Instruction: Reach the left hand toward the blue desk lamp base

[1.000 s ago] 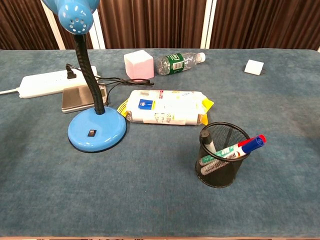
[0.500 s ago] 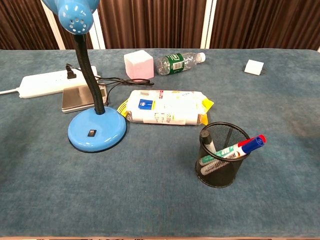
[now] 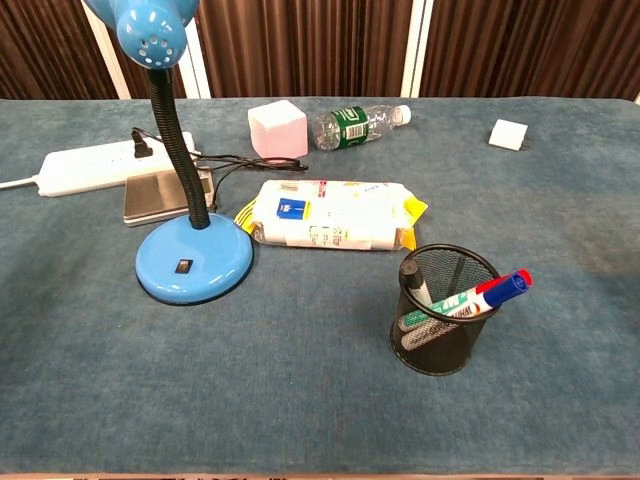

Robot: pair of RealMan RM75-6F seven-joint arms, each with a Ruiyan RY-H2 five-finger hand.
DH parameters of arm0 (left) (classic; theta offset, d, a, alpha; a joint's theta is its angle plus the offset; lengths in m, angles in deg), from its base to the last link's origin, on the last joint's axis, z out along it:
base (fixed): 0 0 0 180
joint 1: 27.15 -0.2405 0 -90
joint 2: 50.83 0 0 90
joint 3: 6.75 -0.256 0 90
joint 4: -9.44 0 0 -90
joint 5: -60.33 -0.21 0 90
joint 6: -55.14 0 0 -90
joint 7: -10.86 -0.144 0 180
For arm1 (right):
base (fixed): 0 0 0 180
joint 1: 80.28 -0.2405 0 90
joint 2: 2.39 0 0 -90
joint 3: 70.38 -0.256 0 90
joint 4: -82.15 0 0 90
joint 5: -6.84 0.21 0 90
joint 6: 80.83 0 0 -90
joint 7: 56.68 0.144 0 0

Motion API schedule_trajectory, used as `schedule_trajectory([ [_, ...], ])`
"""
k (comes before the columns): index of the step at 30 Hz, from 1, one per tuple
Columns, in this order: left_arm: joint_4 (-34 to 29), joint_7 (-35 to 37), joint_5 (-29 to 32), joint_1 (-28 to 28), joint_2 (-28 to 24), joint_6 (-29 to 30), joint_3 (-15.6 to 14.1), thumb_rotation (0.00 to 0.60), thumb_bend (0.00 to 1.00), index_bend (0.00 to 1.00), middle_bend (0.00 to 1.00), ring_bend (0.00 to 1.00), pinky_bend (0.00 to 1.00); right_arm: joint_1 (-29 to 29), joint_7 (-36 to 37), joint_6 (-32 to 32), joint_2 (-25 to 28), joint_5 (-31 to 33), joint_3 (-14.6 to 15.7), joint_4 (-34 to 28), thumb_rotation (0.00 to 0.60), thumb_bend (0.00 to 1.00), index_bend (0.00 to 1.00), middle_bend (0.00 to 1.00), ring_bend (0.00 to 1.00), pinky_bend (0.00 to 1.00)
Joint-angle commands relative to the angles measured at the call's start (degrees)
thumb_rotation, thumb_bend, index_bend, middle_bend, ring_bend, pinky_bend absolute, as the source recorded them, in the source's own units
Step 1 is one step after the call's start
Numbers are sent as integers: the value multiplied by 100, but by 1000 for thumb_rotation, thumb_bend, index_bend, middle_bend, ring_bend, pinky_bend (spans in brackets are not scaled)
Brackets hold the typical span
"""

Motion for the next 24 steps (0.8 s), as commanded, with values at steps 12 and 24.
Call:
schedule_trajectory([
  [12,-137,23,-284,1311,280,-2262,-166,600,425,132,640,669,696,2,-151,10,-45,59,-6,-37,600,110,7,18,38,0],
  [24,71,-1058,578,1975,1191,-3501,-120,600,426,132,640,669,697,52,-187,-74,-30,180,-65,-75,600,110,7,19,38,0],
])
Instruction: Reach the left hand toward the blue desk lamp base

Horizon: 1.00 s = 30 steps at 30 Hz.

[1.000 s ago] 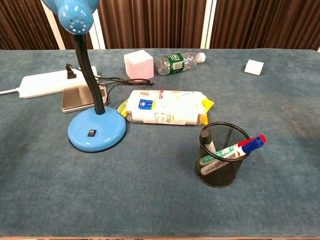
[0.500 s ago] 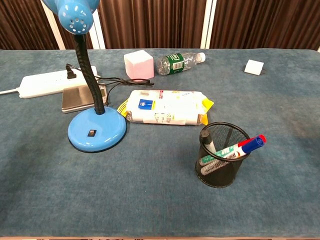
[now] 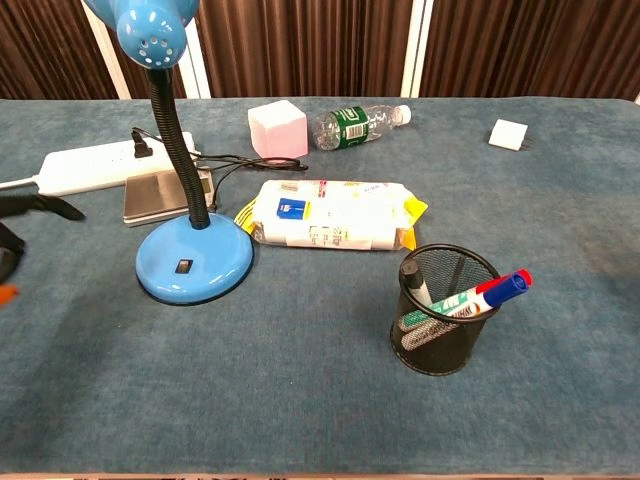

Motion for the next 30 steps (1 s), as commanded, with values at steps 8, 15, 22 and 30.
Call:
schedule_trajectory([
  [8,132,-770,679,433,623,-366,183,600,426,132,639,669,706,0,-19,11,-2,43,-16,-6,600,110,7,18,38,0],
  [15,163,-1207,1112,697,889,-536,273,600,426,132,638,669,706,0,-47,17,-12,83,-32,-14,600,110,7,18,38,0],
  [22,164,-1534,1512,933,1087,-651,293,600,426,132,637,669,706,-2,-53,20,-27,124,-52,-18,600,110,7,18,37,0],
  [30,170,-1827,1835,1092,1248,-628,222,600,425,132,635,669,706,6,-52,19,-20,169,-69,-36,600,110,7,19,38,42],
])
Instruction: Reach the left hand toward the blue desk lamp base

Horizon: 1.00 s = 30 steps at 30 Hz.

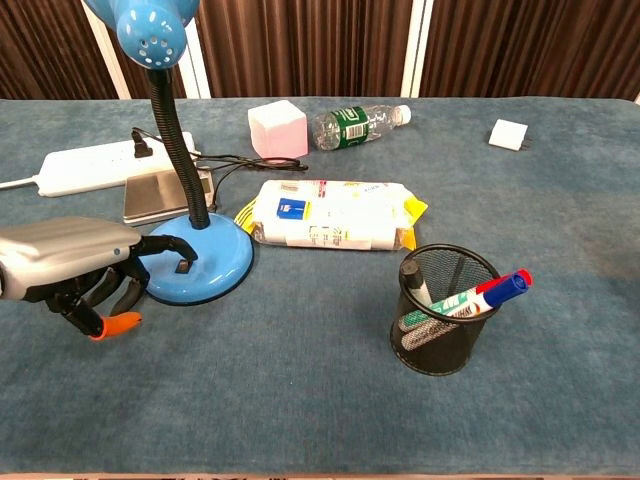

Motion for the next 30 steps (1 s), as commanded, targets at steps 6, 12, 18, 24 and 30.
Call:
schedule_trajectory([
  [6,31,-141,213,81,98,151,-80,600,425,132,630,669,706,-2,7,24,9,32,-7,-3,600,111,7,18,38,56],
  [12,32,-130,207,93,96,258,-143,600,426,131,630,669,706,-7,-32,43,0,45,-2,-17,600,110,7,18,38,67],
  [18,78,-97,223,103,83,320,-201,600,425,131,630,669,706,-14,-81,63,-17,56,4,-26,600,110,7,18,38,83],
  [24,106,-58,220,131,82,344,-235,600,426,131,629,669,706,-24,-121,91,-21,65,12,-34,600,111,7,18,38,110],
  [30,145,-23,246,159,97,343,-282,600,426,131,629,669,706,-18,-127,76,-22,71,5,-43,600,110,7,18,38,87],
])
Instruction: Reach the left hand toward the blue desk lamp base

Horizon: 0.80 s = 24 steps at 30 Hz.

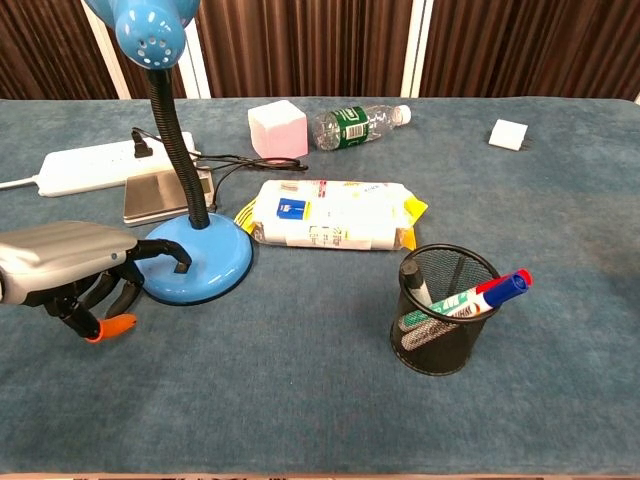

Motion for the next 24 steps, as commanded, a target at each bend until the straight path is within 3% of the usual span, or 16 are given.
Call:
schedule_trajectory([
  [1,21,9,10,8,6,2,-27,600,426,131,629,669,706,3,1,-8,-1,4,-4,-2,600,110,7,18,38,88],
  [7,66,82,59,24,18,-13,-62,600,425,131,629,669,706,4,-7,-6,-5,15,-6,-8,600,110,7,18,38,143],
  [17,235,253,111,58,62,-128,-144,600,425,131,623,669,706,1,-46,1,-19,15,-1,-15,600,110,7,18,38,124],
  [24,94,225,-259,-46,-60,446,-69,600,407,129,538,572,656,0,-67,1,-28,30,-7,-14,600,110,7,18,38,185],
])
